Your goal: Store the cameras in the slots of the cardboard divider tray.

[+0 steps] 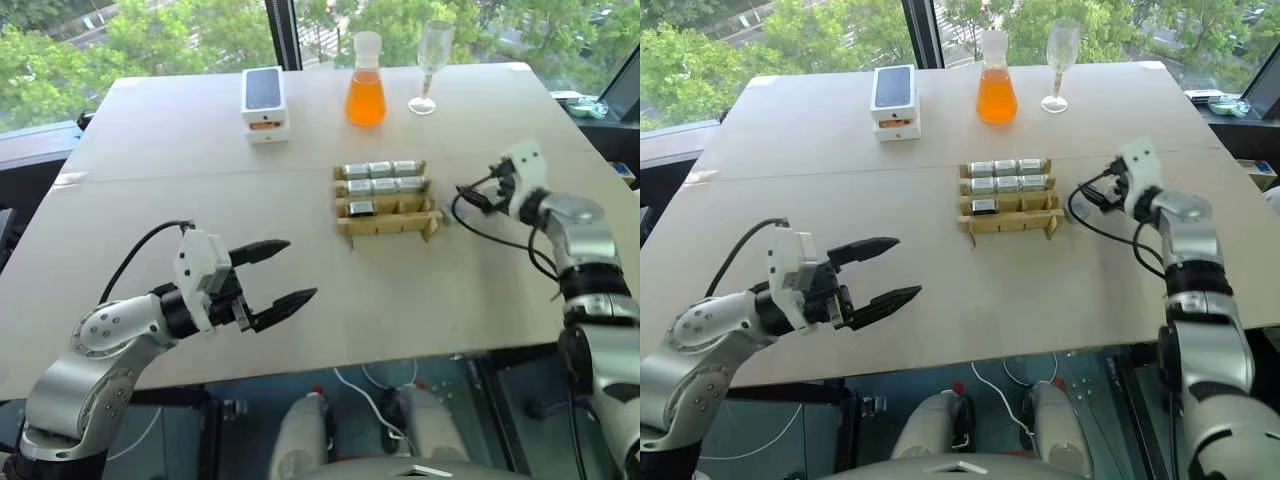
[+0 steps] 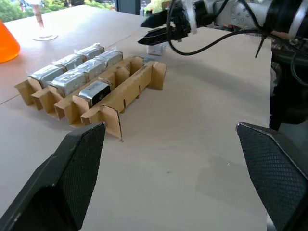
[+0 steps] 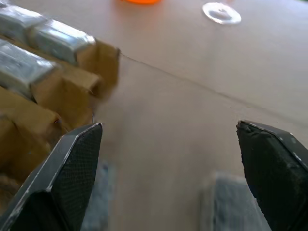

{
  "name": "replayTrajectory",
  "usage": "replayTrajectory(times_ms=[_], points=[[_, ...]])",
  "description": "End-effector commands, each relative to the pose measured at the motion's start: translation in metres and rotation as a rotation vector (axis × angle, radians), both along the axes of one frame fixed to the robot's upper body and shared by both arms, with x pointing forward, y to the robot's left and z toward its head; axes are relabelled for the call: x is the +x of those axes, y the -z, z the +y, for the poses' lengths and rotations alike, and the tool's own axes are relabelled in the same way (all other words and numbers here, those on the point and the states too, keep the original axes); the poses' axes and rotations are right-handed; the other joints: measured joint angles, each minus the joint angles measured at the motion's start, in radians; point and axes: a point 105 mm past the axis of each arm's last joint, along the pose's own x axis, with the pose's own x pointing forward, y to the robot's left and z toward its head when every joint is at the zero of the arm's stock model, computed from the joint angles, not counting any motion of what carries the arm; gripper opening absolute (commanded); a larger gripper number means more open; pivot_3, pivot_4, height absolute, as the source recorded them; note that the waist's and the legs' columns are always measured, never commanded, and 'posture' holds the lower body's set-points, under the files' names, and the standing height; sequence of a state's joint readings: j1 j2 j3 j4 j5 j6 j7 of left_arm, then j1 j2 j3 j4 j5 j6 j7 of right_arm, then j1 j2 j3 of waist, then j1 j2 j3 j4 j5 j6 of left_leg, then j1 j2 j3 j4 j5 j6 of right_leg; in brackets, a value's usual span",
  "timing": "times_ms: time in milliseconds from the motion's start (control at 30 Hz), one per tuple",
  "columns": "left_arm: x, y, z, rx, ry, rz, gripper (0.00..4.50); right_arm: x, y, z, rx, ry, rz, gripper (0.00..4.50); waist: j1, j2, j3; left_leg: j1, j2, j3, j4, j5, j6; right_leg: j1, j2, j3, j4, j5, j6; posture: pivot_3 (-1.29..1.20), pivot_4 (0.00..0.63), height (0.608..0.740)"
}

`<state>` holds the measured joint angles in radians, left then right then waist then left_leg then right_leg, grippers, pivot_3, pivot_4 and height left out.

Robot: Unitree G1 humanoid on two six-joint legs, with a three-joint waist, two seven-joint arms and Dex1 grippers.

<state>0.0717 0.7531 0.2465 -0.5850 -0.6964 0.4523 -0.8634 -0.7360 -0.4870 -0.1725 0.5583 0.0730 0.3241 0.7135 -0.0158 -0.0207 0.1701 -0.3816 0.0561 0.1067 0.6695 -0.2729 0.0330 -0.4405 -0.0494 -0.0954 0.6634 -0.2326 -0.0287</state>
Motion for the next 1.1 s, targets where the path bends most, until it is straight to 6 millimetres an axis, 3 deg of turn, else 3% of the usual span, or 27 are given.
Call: replayTrajectory(times_ms=[33, 267, 467, 767, 1100], points=[[0.000, -0.004, -0.003, 0.010, 0.031, -0.027, 4.50, -0.021, -0.004, 0.010, 0.124, 0.014, 0.027, 4.43, -0.002, 0.000, 0.000, 0.000, 0.001, 0.000, 0.000, 0.000, 0.000, 0.000, 0.001, 0.000, 0.000, 0.000, 0.000, 0.00, 0.150, 0.740], [0.003, -0.006, -0.004, 0.013, 0.051, -0.026, 4.50, -0.048, 0.031, 0.029, 0.104, -0.022, 0.071, 4.43, 0.002, 0.000, 0.000, 0.001, 0.001, 0.000, 0.000, 0.000, 0.000, 0.000, 0.002, 0.001, 0.000, -0.002, 0.004, 0.00, 0.150, 0.740], [0.007, -0.010, -0.005, 0.013, 0.062, -0.031, 4.50, -0.032, 0.035, 0.037, 0.023, -0.005, -0.008, 4.43, 0.001, 0.000, 0.000, 0.001, 0.001, 0.000, 0.000, 0.000, 0.000, 0.000, 0.004, 0.001, 0.000, -0.002, 0.004, 0.00, 0.150, 0.740], [0.007, -0.014, -0.009, 0.008, 0.055, -0.012, 4.50, -0.012, 0.040, 0.049, 0.033, -0.020, -0.043, 4.43, 0.000, 0.000, 0.000, 0.000, 0.001, 0.001, 0.000, 0.000, 0.000, -0.001, 0.003, 0.002, -0.001, 0.000, 0.001, 0.00, 0.150, 0.740], [0.013, -0.041, -0.015, 0.112, 0.046, 0.015, 4.50, -0.006, 0.040, 0.045, 0.049, -0.016, -0.063, 4.43, 0.000, 0.000, 0.000, 0.001, 0.001, 0.001, 0.000, 0.000, 0.000, 0.000, 0.004, 0.002, 0.000, 0.000, 0.001, 0.00, 0.150, 0.740]])
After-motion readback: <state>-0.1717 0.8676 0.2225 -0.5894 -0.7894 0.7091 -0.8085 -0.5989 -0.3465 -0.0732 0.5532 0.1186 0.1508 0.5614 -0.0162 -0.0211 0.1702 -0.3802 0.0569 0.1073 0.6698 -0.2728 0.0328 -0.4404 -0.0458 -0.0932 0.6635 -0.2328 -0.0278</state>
